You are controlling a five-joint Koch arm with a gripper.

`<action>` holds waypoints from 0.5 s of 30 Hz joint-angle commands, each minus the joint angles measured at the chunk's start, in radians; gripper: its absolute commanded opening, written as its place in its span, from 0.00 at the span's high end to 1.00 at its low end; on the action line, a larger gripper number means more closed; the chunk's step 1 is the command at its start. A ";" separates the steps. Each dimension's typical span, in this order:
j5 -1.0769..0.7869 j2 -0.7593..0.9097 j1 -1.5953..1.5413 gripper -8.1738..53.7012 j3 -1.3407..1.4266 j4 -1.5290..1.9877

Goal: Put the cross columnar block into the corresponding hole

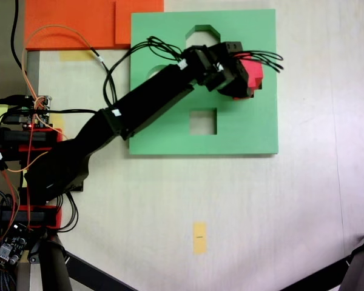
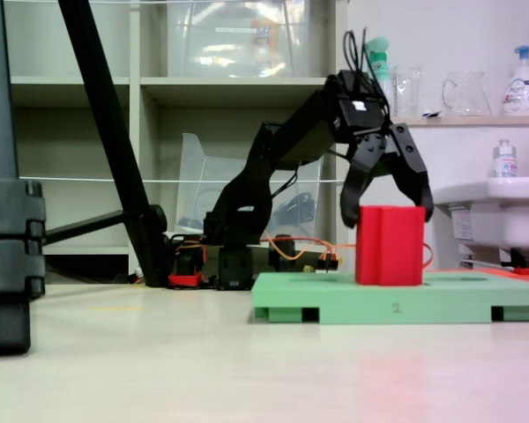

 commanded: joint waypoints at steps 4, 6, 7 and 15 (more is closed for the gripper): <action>-0.130 -0.057 0.012 0.32 0.031 0.213; -0.158 -0.072 0.012 0.32 0.029 0.209; -0.161 -0.077 0.011 0.32 0.029 0.207; -0.259 -0.081 -0.005 0.32 0.025 0.138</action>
